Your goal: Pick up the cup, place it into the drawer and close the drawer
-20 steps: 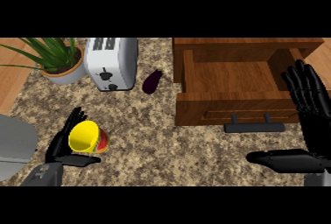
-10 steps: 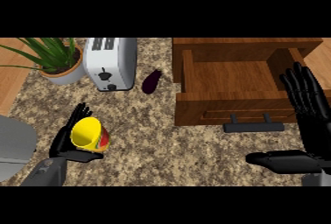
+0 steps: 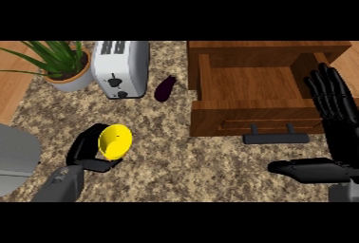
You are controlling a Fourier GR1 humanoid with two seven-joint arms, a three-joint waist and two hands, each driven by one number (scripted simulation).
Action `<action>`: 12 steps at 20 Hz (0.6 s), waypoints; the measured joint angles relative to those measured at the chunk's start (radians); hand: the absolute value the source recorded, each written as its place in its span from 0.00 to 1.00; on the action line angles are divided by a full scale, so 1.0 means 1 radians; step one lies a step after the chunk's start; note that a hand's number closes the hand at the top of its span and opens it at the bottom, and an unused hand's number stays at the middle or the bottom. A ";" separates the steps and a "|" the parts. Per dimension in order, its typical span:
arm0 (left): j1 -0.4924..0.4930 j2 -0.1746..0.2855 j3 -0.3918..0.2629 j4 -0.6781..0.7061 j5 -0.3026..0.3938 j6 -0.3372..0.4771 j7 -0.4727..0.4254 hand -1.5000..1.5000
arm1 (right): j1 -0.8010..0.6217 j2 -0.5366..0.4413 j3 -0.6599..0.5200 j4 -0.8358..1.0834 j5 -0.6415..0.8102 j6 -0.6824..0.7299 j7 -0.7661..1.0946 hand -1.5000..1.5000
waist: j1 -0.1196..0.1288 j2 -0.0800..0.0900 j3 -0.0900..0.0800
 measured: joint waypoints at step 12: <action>0.018 -0.015 0.143 -0.044 0.156 0.109 -0.065 1.00 | 0.022 0.001 0.005 -0.006 0.022 -0.001 -0.020 0.00 | 0.005 -0.001 0.001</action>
